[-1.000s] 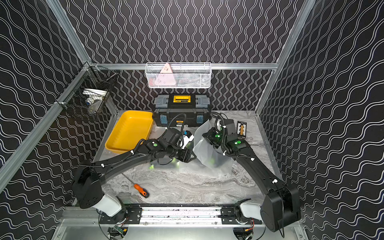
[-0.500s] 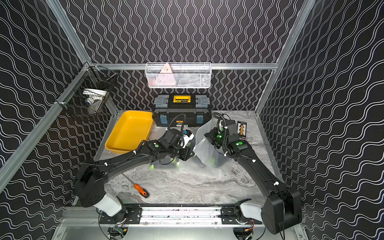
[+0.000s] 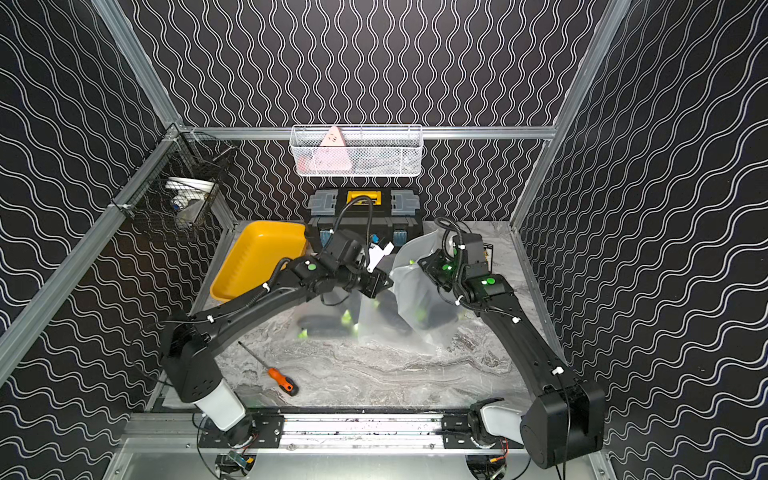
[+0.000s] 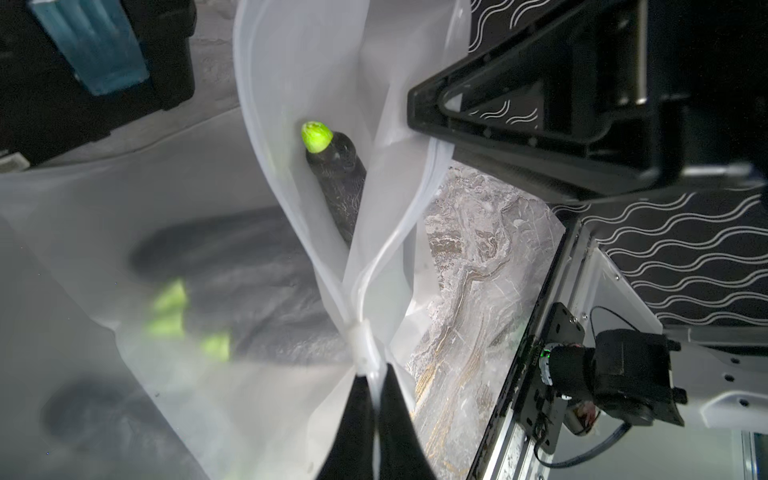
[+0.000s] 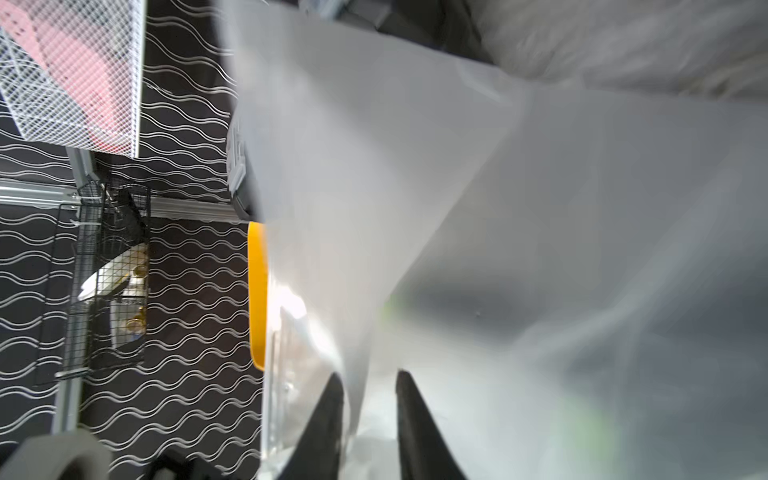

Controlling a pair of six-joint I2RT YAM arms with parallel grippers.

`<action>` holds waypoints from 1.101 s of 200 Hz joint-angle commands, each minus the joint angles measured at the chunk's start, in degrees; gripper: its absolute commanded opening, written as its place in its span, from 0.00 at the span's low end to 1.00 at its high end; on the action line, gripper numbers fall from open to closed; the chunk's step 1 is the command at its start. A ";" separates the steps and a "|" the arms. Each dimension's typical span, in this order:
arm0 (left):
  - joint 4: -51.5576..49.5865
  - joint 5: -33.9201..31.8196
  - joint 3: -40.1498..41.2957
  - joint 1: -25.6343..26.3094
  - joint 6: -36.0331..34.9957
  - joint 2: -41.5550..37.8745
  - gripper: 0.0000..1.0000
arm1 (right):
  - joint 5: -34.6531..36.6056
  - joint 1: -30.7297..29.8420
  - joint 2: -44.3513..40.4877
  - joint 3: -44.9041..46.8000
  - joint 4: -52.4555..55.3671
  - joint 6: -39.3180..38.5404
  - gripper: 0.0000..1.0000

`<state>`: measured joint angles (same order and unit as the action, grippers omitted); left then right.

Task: Place the eggplant in a zip-top bag and seal the zipper
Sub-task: Adjust the zipper food storage bag at the center of the board.

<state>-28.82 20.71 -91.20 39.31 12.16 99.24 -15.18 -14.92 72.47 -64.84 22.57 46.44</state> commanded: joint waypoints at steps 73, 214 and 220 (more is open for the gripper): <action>-19.55 10.56 -15.05 -2.32 -17.72 5.97 0.00 | -9.22 0.01 -8.97 -3.51 2.36 -34.84 0.35; 6.08 -7.76 5.73 1.65 -6.40 -4.39 0.00 | 4.47 -14.81 -0.20 -3.70 11.58 17.63 0.26; 8.16 -9.41 7.53 2.70 -6.37 -5.16 0.00 | 5.34 -15.07 0.10 -4.06 11.98 17.94 0.26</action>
<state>-30.55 17.61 -87.96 39.18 3.81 96.38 -15.18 -28.45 71.72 -67.90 32.08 56.88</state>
